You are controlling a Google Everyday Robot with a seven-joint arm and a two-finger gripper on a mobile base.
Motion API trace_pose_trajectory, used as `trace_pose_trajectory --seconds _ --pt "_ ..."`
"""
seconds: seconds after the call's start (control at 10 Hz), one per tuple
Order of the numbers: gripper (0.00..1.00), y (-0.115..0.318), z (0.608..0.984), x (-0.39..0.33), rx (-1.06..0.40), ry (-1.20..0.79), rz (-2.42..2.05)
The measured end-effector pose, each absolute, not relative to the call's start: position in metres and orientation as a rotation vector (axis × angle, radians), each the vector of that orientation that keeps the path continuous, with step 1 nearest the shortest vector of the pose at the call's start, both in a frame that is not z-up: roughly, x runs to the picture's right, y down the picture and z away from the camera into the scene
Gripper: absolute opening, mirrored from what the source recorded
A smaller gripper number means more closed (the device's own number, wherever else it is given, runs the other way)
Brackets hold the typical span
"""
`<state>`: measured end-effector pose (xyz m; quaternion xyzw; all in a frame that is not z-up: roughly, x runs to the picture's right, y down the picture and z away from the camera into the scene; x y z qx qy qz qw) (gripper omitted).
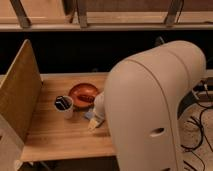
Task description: Wipe the white sponge on the table
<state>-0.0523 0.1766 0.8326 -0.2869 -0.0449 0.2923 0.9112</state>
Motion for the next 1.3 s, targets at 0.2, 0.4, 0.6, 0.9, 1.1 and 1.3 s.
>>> trace_pose_trajectory --seconds 0.2,0.4,0.6,0.9,1.1,1.3 --pt "0.80 0.175 0.840 -0.064 -0.585 -0.116 0.610" --pt "0.80 0.182 0.845 -0.069 -0.596 -0.121 0.622" --pt "0.80 0.190 0.850 -0.068 -0.610 -0.113 0.634" --pt "0.75 0.192 0.861 -0.057 -0.610 -0.071 0.659" --pt "0.58 0.187 0.863 -0.059 -0.597 -0.050 0.651" --pt "0.36 0.189 0.864 -0.062 -0.597 -0.037 0.643"
